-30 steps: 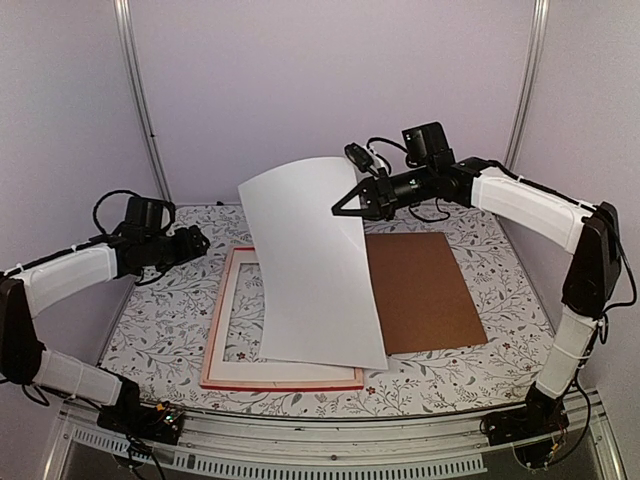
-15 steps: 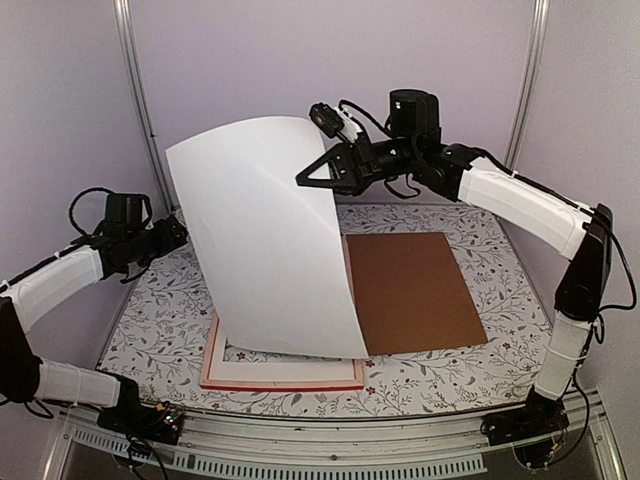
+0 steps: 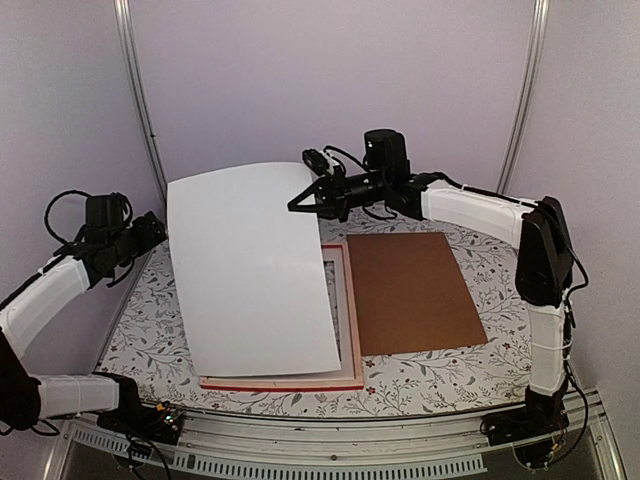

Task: Put the photo into the frame
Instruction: Place the photo on the mat board.

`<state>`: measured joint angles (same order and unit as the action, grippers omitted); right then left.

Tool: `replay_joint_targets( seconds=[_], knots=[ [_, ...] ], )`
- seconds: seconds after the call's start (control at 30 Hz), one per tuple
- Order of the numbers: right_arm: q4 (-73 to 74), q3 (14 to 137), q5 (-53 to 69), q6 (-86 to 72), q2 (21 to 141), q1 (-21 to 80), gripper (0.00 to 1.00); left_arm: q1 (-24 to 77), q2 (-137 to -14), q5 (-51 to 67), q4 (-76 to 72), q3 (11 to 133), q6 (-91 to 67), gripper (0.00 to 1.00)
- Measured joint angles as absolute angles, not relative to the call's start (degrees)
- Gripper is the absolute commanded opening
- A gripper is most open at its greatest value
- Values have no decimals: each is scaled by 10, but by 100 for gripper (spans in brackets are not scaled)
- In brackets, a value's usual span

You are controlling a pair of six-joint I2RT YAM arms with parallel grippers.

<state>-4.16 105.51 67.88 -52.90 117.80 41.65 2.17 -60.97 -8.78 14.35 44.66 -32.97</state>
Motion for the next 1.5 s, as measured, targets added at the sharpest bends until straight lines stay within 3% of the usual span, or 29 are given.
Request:
replay_joint_targets(
  seconds=[0.43, 0.9, 1.5],
  knots=[
    [75, 1052, 583, -449, 1347, 321, 0, 22, -626, -76, 143, 441, -326, 85],
    [221, 1096, 537, -332, 1391, 311, 12, 34, -642, -41, 139, 425, -315, 86],
    [275, 1156, 528, -293, 1424, 315, 3, 45, -651, -34, 136, 422, -315, 85]
  ],
)
